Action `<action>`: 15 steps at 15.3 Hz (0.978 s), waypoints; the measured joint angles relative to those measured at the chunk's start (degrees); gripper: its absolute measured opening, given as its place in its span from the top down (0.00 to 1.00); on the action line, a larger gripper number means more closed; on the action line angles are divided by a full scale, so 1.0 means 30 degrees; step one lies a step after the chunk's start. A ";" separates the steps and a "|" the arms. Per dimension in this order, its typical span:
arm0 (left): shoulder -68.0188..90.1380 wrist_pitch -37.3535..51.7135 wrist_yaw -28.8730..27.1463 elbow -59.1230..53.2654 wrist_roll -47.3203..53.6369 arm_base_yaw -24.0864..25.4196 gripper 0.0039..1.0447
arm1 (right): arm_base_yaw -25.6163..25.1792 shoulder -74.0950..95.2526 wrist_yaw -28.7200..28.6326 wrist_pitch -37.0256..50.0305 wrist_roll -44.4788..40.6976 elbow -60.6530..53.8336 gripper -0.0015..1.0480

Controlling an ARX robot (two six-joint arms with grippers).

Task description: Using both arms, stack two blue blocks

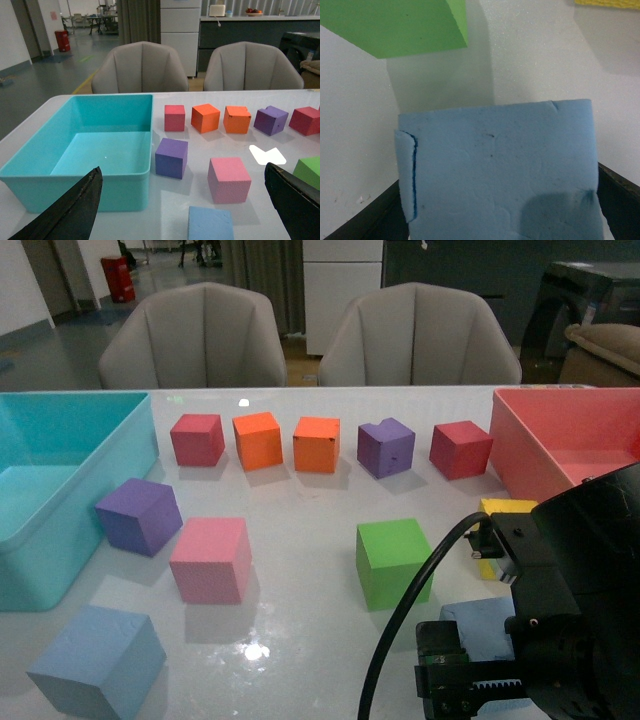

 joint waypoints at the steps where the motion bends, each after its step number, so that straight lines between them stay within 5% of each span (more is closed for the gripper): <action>1: 0.0000 0.0000 0.0000 0.0000 0.0000 0.0000 0.06 | -0.0029 0.0000 -0.0007 0.0211 0.0015 -0.0095 0.06; 6: 0.0000 0.0000 0.0000 0.0000 0.0000 0.0000 0.06 | -0.0087 -0.1457 0.0073 0.0772 0.0015 -0.1370 0.52; 11: 0.0000 0.0000 0.0000 0.0000 0.0000 0.0000 0.06 | 0.0685 -0.7737 0.0954 -0.1231 -0.0087 -0.2535 0.58; 15: 0.0000 0.0000 0.0000 0.0000 0.0000 0.0000 0.06 | 0.1275 -0.6178 0.1290 -0.3359 -0.0517 0.2608 0.58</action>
